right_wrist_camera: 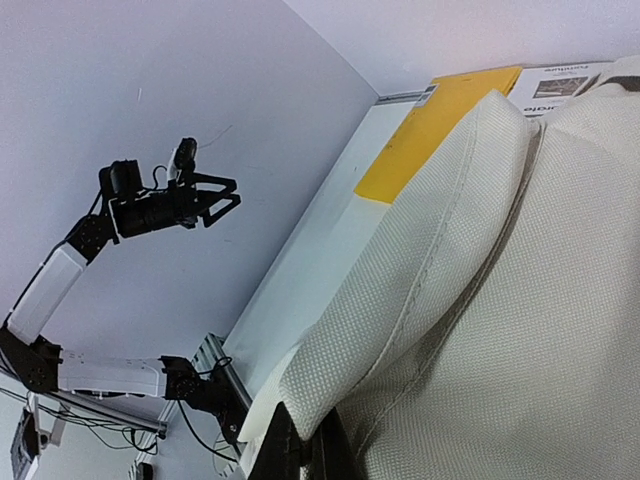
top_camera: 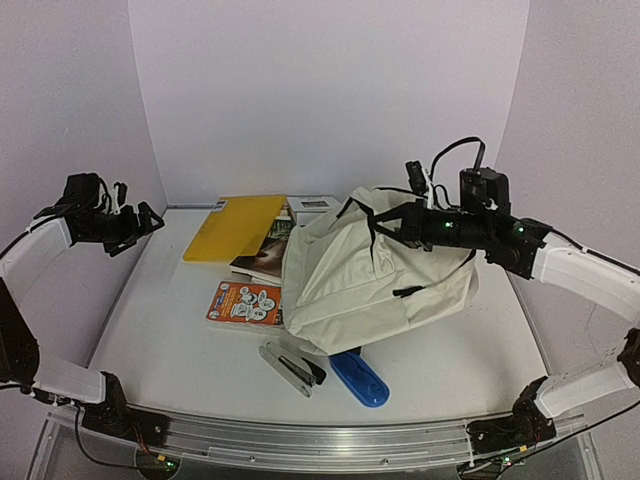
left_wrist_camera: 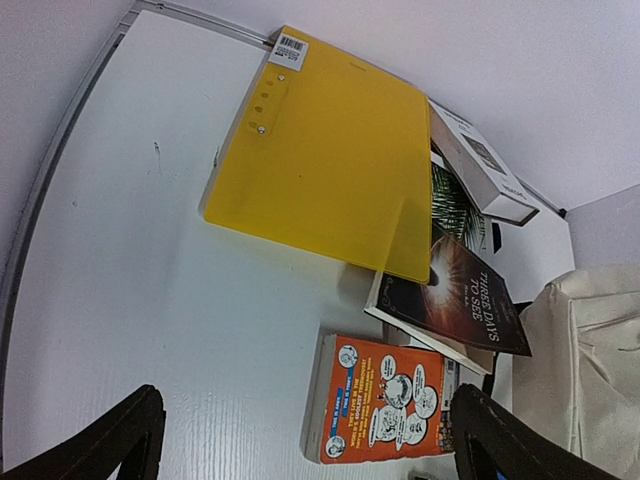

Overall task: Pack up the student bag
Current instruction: Adjust the student bag at the center of the board.

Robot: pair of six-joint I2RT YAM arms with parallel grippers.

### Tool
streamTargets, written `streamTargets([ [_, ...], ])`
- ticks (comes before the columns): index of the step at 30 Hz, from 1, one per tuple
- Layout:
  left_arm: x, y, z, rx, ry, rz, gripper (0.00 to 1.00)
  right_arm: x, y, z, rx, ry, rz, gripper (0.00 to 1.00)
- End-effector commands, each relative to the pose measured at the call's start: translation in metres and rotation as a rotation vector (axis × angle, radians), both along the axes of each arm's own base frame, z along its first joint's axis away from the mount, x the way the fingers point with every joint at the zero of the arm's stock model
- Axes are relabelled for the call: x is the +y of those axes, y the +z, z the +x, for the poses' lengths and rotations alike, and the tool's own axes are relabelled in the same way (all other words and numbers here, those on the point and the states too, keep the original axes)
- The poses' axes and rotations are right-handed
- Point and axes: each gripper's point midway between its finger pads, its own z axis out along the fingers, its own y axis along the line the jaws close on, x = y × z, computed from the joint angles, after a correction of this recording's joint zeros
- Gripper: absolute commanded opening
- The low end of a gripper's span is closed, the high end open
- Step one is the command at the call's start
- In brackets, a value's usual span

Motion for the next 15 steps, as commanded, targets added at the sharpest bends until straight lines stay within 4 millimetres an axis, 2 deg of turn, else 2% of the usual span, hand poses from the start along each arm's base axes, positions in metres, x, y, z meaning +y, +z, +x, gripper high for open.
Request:
streamTargets([
  [1, -0.019, 0.004, 0.005, -0.023, -0.071, -0.002, 1.00, 0.017, -0.008, 0.014, -0.168, 0.040, -0.008, 0.00],
  [2, -0.023, 0.003, 0.005, -0.017, -0.077, -0.002, 1.00, 0.018, -0.028, 0.019, -0.147, 0.032, -0.047, 0.00],
  [4, -0.047, 0.001, 0.005, 0.009, -0.108, -0.011, 1.00, 0.018, -0.068, 0.031, -0.116, 0.004, -0.133, 0.00],
  [5, -0.065, 0.002, 0.003, 0.010, -0.147, -0.014, 1.00, 0.016, -0.080, 0.036, -0.107, -0.016, -0.161, 0.00],
  [6, -0.086, 0.000, 0.001, 0.020, -0.178, -0.028, 1.00, 0.013, -0.100, 0.042, -0.080, -0.046, -0.202, 0.00],
  [7, -0.096, 0.001, 0.001, 0.018, -0.192, -0.040, 1.00, 0.011, -0.107, 0.045, -0.071, -0.066, -0.220, 0.00],
  [8, -0.121, 0.000, -0.001, 0.019, -0.225, -0.089, 1.00, 0.003, -0.121, 0.052, -0.046, -0.124, -0.263, 0.02],
  [9, -0.137, -0.003, -0.001, 0.033, -0.243, -0.126, 1.00, -0.004, -0.126, 0.056, -0.034, -0.165, -0.291, 0.13],
  [11, -0.174, -0.006, 0.001, 0.027, -0.294, -0.164, 1.00, -0.033, -0.135, 0.071, -0.013, -0.341, -0.381, 0.39],
  [12, -0.184, -0.010, 0.002, 0.037, -0.300, -0.170, 1.00, -0.042, -0.136, 0.072, -0.003, -0.378, -0.408, 0.50],
  [13, -0.201, -0.009, 0.004, 0.021, -0.326, -0.179, 1.00, -0.057, -0.136, 0.074, -0.001, -0.447, -0.454, 0.56],
  [15, -0.219, -0.014, 0.009, 0.022, -0.346, -0.188, 1.00, -0.070, -0.130, 0.076, -0.009, -0.509, -0.477, 0.63],
])
